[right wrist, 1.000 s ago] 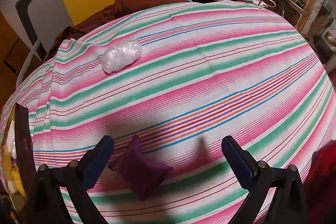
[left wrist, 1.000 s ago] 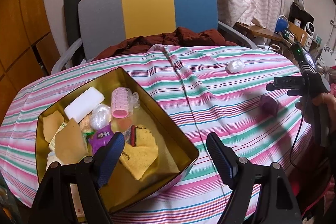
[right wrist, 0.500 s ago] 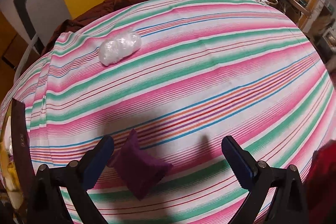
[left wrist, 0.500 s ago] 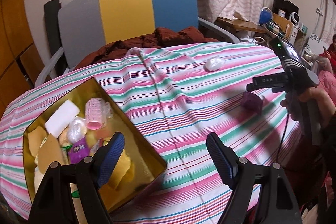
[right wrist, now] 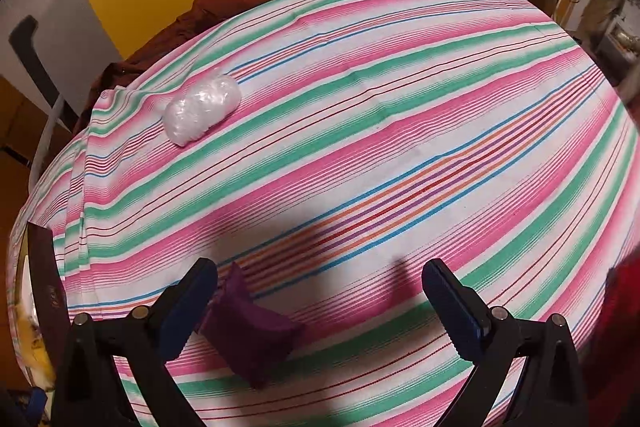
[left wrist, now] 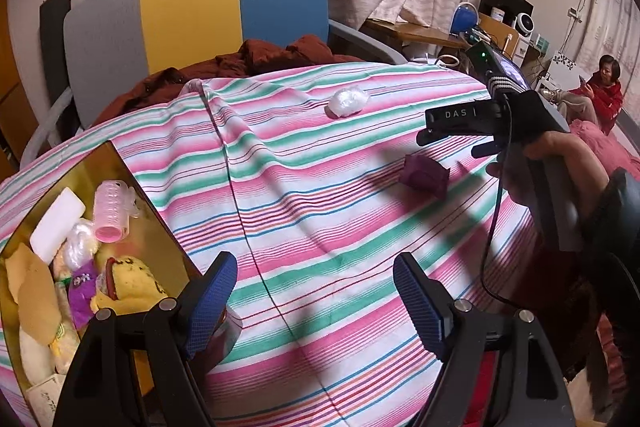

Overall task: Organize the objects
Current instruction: 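Lower the right gripper onto the purple packet and close on it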

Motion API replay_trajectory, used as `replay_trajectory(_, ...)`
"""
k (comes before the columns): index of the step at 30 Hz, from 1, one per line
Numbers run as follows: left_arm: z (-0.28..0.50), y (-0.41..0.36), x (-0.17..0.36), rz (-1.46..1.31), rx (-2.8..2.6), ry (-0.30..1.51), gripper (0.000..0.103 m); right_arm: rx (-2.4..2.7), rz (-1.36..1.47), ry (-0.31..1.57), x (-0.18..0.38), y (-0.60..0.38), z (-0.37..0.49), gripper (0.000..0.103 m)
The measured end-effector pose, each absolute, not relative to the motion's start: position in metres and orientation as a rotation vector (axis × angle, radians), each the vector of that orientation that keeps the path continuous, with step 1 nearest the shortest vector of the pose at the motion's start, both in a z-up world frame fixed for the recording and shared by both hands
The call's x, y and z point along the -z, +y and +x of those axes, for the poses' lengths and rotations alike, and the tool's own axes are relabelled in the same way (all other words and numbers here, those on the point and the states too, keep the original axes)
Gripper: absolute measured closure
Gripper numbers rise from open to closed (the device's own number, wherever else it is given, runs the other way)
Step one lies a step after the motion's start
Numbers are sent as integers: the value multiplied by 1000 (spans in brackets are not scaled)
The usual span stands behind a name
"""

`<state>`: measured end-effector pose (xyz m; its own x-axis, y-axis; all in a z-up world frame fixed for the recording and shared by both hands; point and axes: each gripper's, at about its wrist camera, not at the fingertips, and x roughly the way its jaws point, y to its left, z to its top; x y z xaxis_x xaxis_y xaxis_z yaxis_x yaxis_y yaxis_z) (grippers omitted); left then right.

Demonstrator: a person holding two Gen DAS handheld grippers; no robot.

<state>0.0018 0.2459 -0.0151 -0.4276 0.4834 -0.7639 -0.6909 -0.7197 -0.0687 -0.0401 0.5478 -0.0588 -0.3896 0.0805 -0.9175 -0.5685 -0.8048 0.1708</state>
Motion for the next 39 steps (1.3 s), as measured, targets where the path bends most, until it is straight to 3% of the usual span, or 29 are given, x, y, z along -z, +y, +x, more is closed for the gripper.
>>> replay_trajectory(10,8,254,23,-1066,-2129,350,21,-2289,-1609,441,73,511,-62,0)
replay_trajectory(25,10,253,21,-1064,-2129,341,21,-2285,-1742,287,87,490,-64,0)
replay_trajectory(35,8,247,19,-1061,-2144,314,20,-2222,-1494,677,71,549,-42,0)
replay_trajectory(39,9,246,20,-1064,-2142,312,20,-2253,-1481,710,66,545,-39,0)
